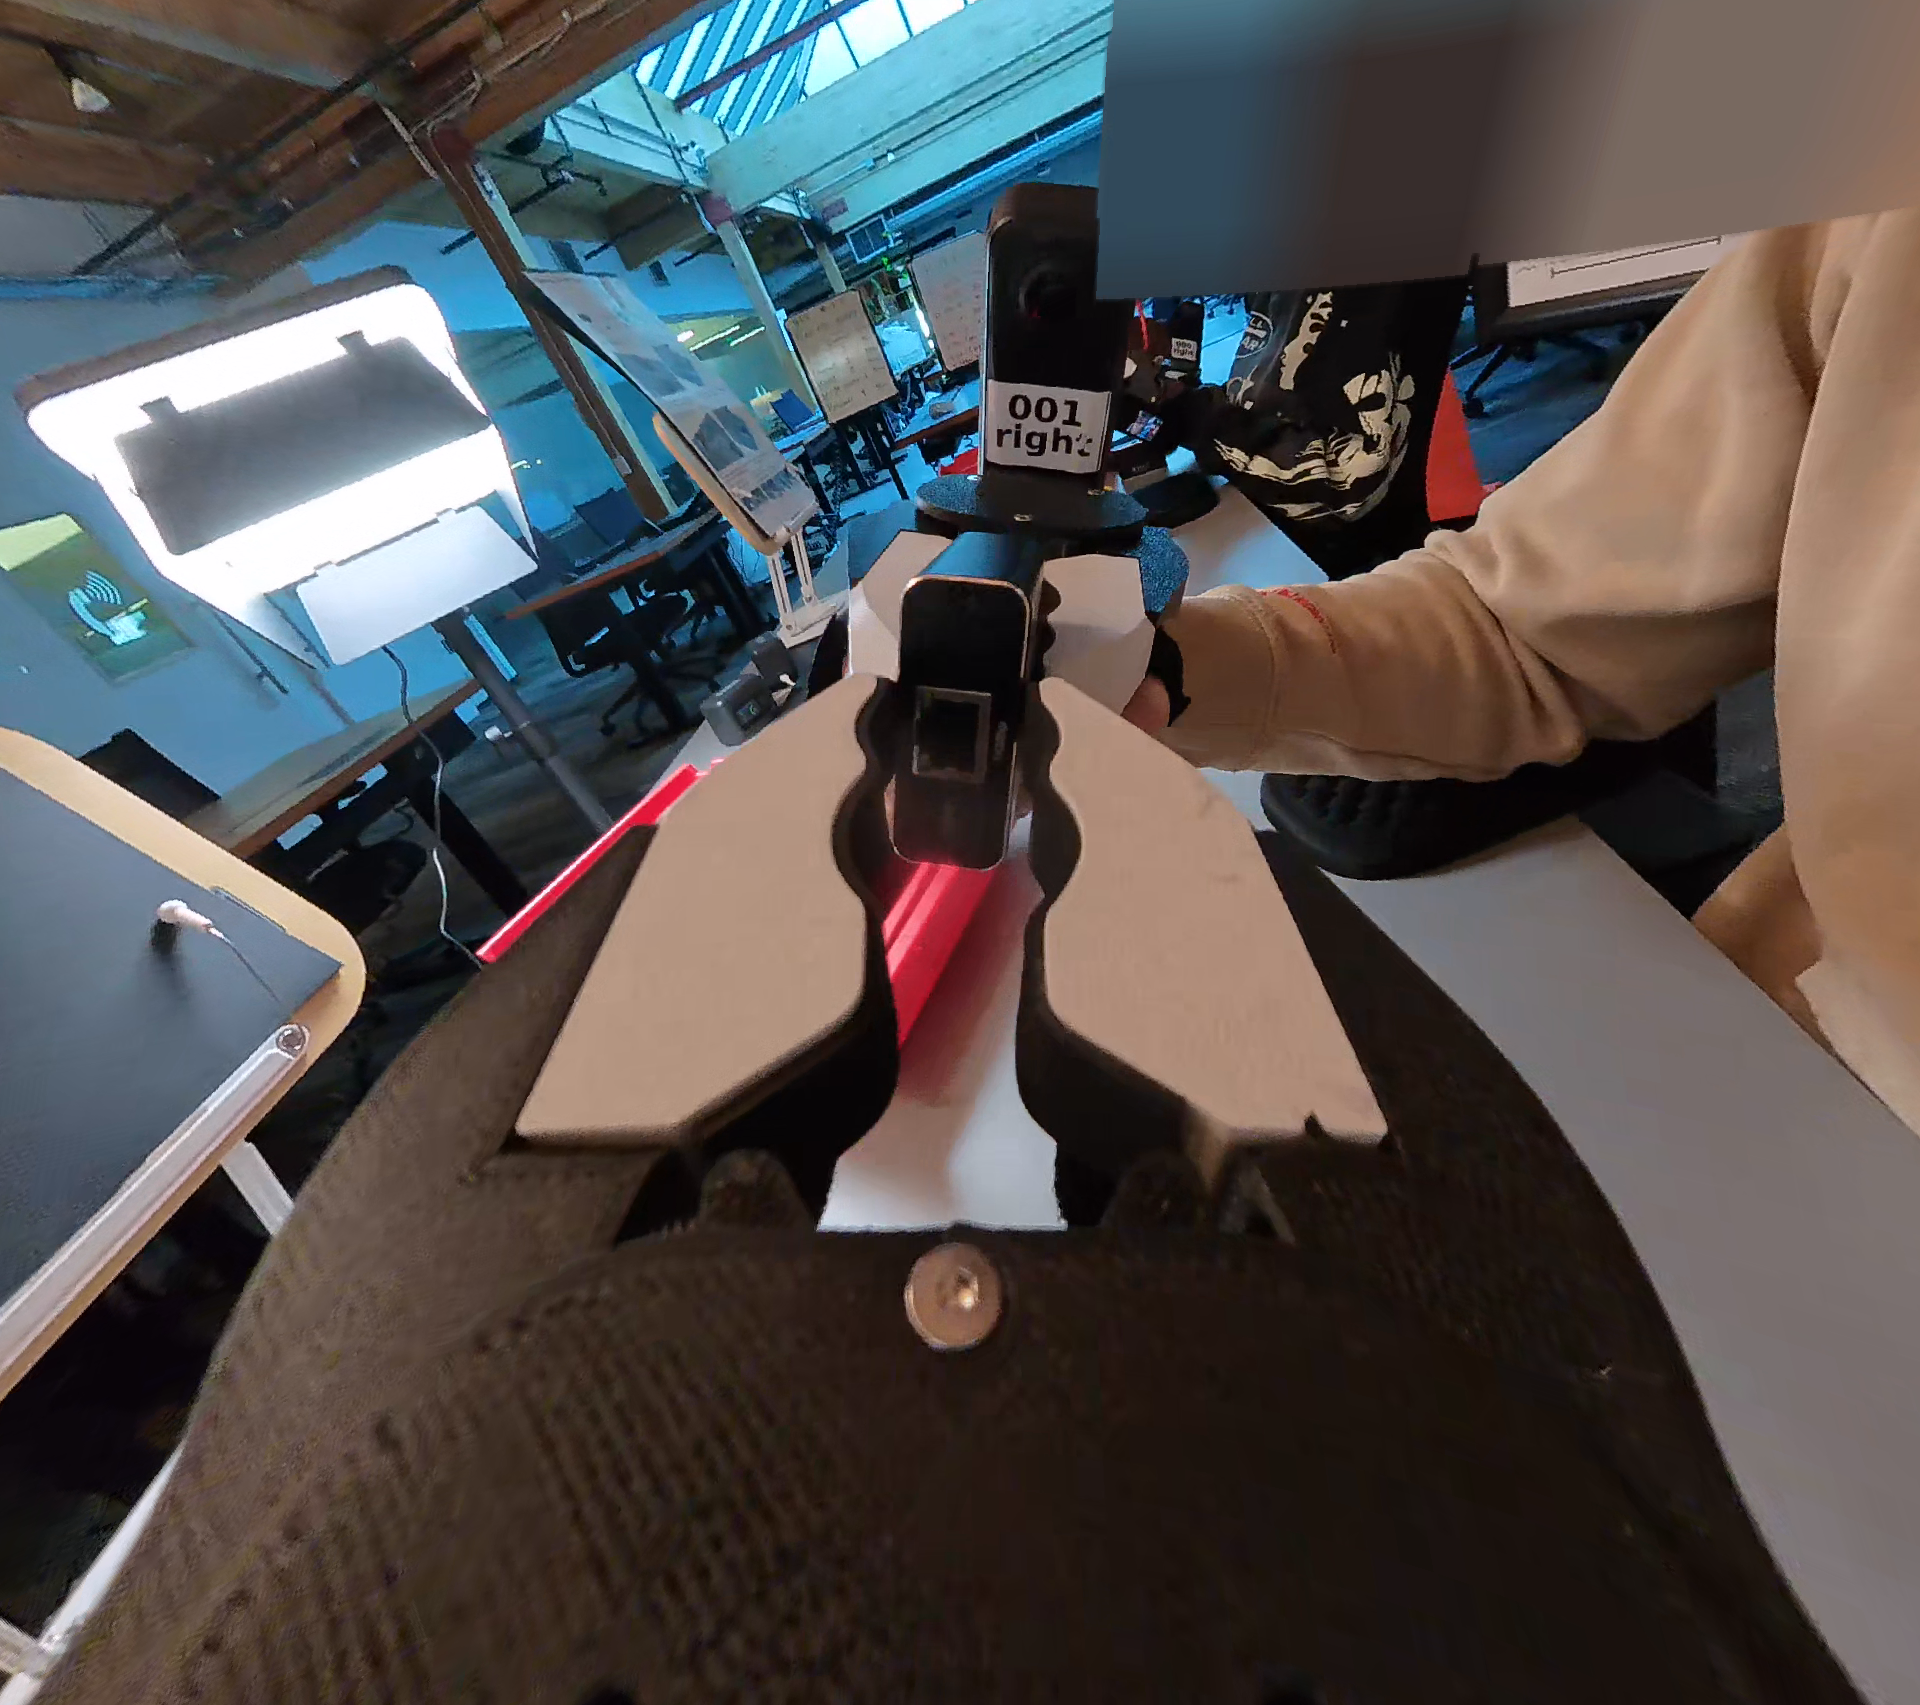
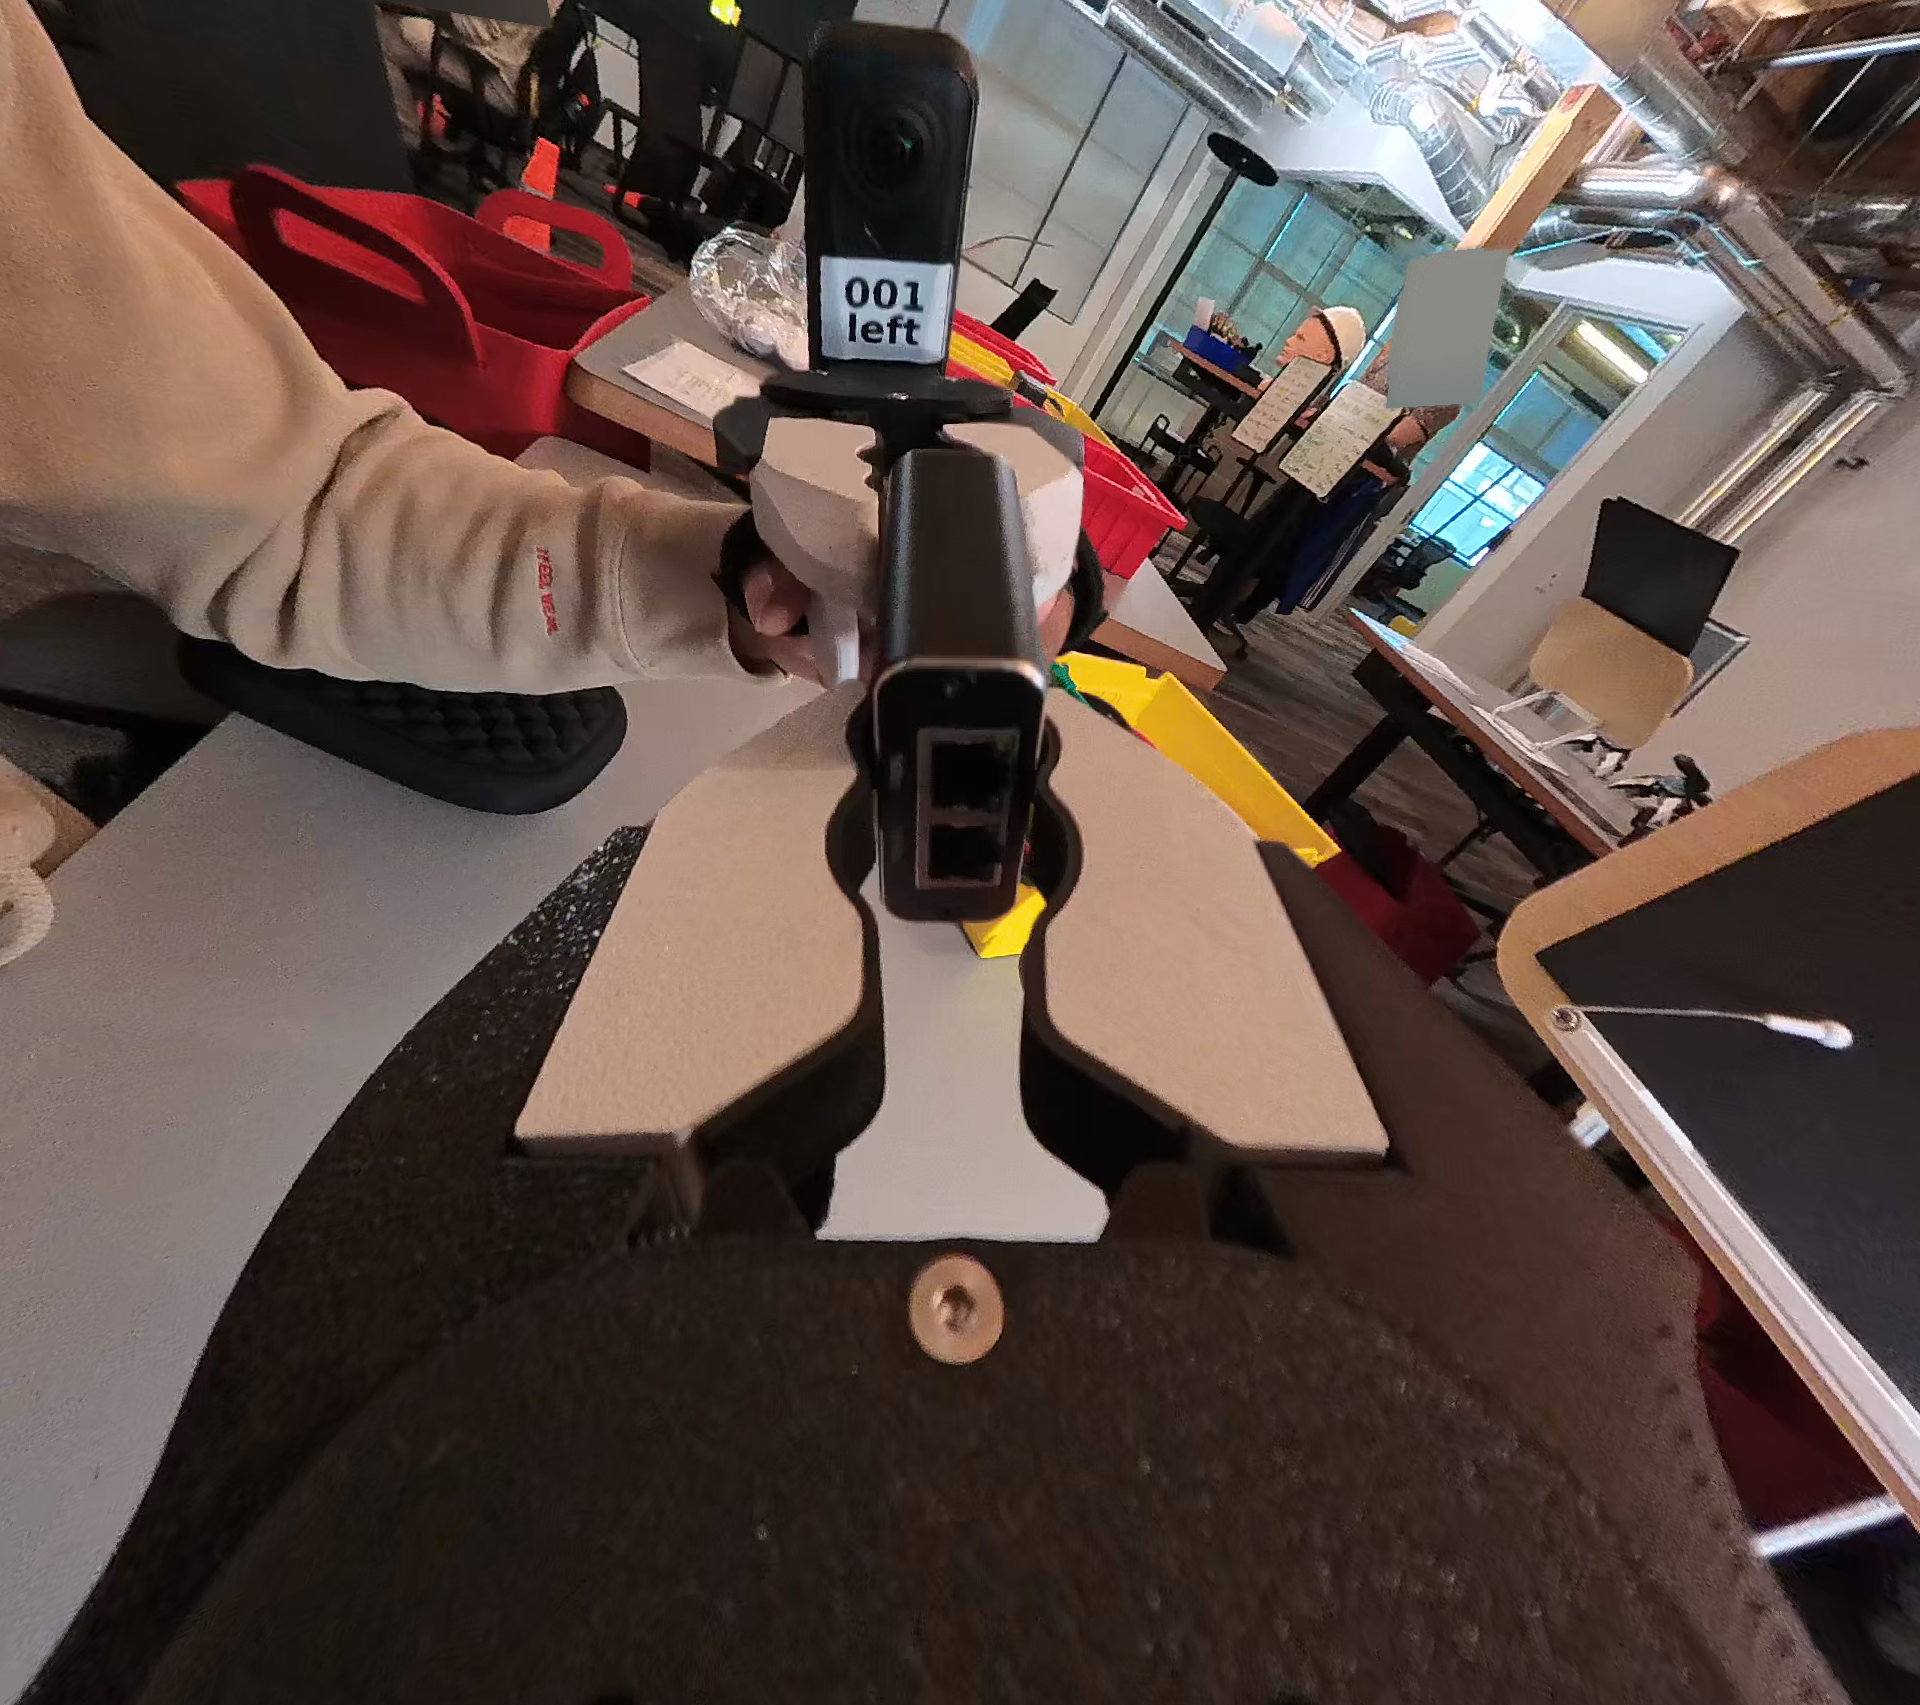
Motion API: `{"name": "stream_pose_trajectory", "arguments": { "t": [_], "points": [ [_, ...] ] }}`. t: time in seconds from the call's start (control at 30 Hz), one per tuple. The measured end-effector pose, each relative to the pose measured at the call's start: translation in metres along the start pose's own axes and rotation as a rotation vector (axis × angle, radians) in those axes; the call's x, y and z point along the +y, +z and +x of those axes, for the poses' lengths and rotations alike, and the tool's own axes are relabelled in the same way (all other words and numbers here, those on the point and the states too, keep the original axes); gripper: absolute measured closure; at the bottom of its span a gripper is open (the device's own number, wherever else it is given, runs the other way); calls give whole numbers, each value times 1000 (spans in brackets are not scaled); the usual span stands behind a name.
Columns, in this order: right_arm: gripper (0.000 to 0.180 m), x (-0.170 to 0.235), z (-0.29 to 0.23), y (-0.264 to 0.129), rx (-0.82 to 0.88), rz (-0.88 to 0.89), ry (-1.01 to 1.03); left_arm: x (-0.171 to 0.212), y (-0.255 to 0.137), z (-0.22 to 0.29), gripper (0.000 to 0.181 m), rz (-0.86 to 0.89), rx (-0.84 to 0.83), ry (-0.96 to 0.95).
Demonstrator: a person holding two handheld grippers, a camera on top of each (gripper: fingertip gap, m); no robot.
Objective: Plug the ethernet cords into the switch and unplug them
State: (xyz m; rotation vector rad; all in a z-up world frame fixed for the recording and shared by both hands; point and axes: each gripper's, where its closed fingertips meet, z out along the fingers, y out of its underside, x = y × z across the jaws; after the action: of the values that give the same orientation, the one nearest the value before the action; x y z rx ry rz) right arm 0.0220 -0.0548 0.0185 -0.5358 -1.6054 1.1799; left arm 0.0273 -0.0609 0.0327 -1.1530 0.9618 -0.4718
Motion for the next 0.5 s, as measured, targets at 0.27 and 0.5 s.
{"name": "stream_pose_trajectory", "arguments": {
  "t": [0.27,0.5],
  "points": [
    [155,-1,0,0,9,-8,-16,6,2,1,157,1,18,-31],
    [155,7,20,-15,82,-51,-35,-9,-53,-55,142,-23,-145,-235]
  ]
}}
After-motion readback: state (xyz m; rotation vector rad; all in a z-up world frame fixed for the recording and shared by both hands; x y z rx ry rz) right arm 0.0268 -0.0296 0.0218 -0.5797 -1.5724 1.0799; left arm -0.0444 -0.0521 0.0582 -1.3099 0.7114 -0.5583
